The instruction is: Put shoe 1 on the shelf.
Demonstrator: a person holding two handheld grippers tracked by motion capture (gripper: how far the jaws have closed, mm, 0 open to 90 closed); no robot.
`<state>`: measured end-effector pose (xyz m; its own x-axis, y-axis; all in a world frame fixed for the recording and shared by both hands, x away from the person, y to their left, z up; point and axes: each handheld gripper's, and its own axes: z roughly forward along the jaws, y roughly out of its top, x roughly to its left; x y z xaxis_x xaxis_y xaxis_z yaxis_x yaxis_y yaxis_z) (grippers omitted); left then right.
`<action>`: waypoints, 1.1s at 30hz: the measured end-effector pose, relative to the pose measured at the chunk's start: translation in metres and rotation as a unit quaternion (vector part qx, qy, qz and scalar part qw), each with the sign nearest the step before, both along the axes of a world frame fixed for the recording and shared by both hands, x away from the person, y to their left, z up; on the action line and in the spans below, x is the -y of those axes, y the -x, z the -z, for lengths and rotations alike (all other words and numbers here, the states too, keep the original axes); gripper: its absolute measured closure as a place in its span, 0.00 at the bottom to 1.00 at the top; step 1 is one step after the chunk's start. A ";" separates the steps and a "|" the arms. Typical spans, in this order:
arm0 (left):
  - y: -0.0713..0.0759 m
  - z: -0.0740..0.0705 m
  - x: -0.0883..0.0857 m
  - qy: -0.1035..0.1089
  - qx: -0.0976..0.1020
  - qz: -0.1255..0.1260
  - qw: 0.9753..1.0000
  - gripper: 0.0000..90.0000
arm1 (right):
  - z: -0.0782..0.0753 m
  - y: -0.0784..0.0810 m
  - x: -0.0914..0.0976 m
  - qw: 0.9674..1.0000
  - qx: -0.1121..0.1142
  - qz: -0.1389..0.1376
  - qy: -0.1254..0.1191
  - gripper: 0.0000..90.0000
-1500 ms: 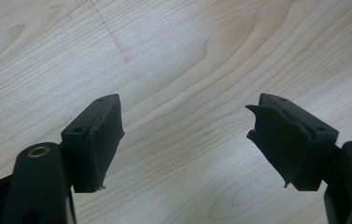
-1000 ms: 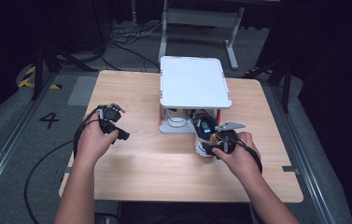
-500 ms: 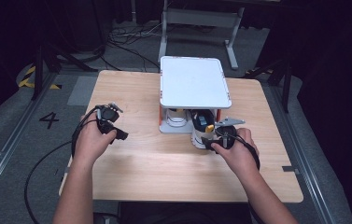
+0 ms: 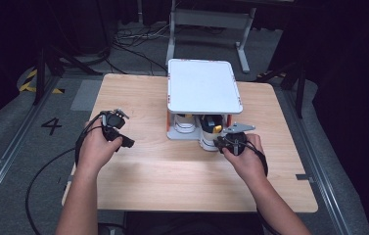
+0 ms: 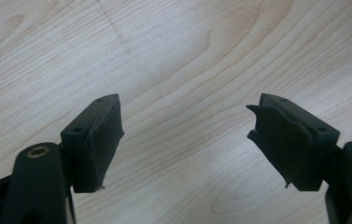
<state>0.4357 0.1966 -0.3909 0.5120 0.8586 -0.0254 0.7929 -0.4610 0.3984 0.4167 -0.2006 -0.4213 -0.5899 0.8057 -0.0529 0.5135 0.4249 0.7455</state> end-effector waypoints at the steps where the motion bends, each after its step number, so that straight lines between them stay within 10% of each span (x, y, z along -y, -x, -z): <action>1: 0.001 0.000 -0.001 0.001 0.000 -0.001 1.000 0.27 | 0.002 -0.003 -0.001 1.000 0.003 0.002 -0.002 0.80; 21: 0.010 0.000 -0.013 0.007 -0.002 -0.016 1.000 0.27 | 0.022 -0.048 -0.020 0.996 0.084 0.010 -0.014 0.65; 33: 0.005 -0.001 -0.008 0.006 0.000 -0.009 1.000 0.27 | -0.022 -0.011 0.002 0.997 0.074 -0.019 -0.020 0.48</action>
